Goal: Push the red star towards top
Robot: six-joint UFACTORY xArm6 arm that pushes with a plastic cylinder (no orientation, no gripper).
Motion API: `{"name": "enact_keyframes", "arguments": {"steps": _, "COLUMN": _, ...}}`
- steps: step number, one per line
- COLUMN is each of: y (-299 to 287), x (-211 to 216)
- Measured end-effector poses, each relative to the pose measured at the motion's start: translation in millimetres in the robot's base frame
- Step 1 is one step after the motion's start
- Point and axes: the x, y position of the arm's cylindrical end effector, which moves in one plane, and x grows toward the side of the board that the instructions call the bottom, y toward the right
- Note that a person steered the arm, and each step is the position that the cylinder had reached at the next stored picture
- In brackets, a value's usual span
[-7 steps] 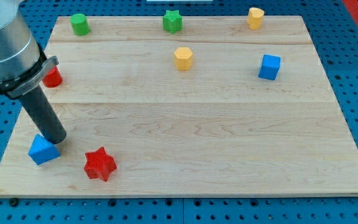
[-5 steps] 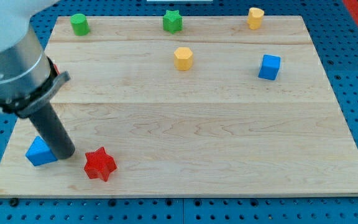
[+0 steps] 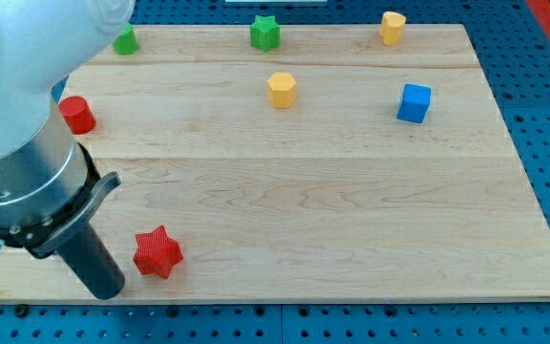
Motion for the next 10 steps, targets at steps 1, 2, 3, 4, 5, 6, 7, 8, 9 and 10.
{"name": "enact_keyframes", "arguments": {"steps": 1, "y": 0.0, "x": 5.3}}
{"name": "enact_keyframes", "arguments": {"steps": 2, "y": 1.3, "x": 5.7}}
{"name": "enact_keyframes", "arguments": {"steps": 3, "y": 1.3, "x": 5.7}}
{"name": "enact_keyframes", "arguments": {"steps": 4, "y": 12.5, "x": -3.4}}
{"name": "enact_keyframes", "arguments": {"steps": 5, "y": 37.9, "x": -39.6}}
{"name": "enact_keyframes", "arguments": {"steps": 6, "y": 78.2, "x": -52.0}}
{"name": "enact_keyframes", "arguments": {"steps": 7, "y": 111.5, "x": -52.0}}
{"name": "enact_keyframes", "arguments": {"steps": 8, "y": 114.5, "x": -52.0}}
{"name": "enact_keyframes", "arguments": {"steps": 9, "y": 114.4, "x": -51.7}}
{"name": "enact_keyframes", "arguments": {"steps": 10, "y": 93.0, "x": -51.7}}
